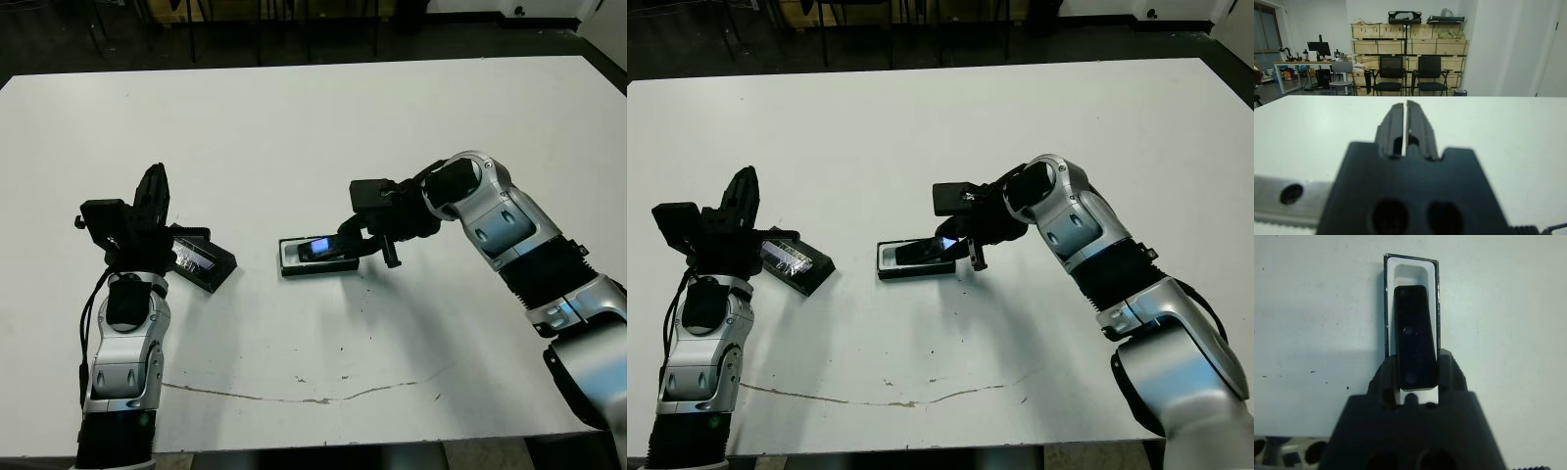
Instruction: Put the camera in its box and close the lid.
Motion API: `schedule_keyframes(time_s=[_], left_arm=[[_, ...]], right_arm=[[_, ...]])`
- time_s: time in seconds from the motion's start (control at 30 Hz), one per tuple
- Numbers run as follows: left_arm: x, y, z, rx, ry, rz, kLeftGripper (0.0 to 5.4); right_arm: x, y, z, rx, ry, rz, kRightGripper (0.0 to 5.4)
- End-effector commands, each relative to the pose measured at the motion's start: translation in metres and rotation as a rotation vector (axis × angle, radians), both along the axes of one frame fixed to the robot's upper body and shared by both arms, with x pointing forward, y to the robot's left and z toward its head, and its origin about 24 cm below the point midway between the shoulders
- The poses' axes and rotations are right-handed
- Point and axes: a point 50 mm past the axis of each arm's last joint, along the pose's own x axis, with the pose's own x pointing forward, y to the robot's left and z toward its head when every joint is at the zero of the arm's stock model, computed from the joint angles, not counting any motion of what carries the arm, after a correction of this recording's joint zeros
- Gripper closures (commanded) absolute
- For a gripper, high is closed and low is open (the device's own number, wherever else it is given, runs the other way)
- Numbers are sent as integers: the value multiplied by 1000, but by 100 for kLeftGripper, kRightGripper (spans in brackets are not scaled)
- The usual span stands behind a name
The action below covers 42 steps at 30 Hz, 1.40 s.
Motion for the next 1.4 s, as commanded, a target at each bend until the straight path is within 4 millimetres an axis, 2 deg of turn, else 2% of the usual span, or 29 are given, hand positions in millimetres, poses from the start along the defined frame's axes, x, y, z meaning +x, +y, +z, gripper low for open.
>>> schedule_keyframes(time_s=[0.03, 0.23, 0.57, 0.77, 0.97, 1.13, 1.23, 1.4], left_arm=[[-3, 2, -8, -2, 45, 16, 540], [-3, 2, -9, 7, 42, 12, 540], [-3, -2, -10, -6, 45, 14, 540], [-4, -2, -10, -6, 49, 23, 540], [-4, -1, -11, -14, 48, 21, 540], [-4, 0, -11, -12, 50, 19, 540], [-4, 0, -11, -10, 49, 22, 540], [-3, -1, -11, -9, 49, 24, 540]], right_arm=[[-3, -6, -11, -15, 43, -4, 483], [-6, 0, -15, -67, 7, 33, 483], [-11, 31, -30, -175, -16, 105, 483], [-16, 45, -29, -184, -67, 171, 483], [-18, 48, -30, -191, -46, 161, 483], [-15, 43, -27, -154, -2, 159, 483], [-8, 35, -18, -113, 56, 184, 433], [5, 17, 2, -71, -13, 187, 346]])
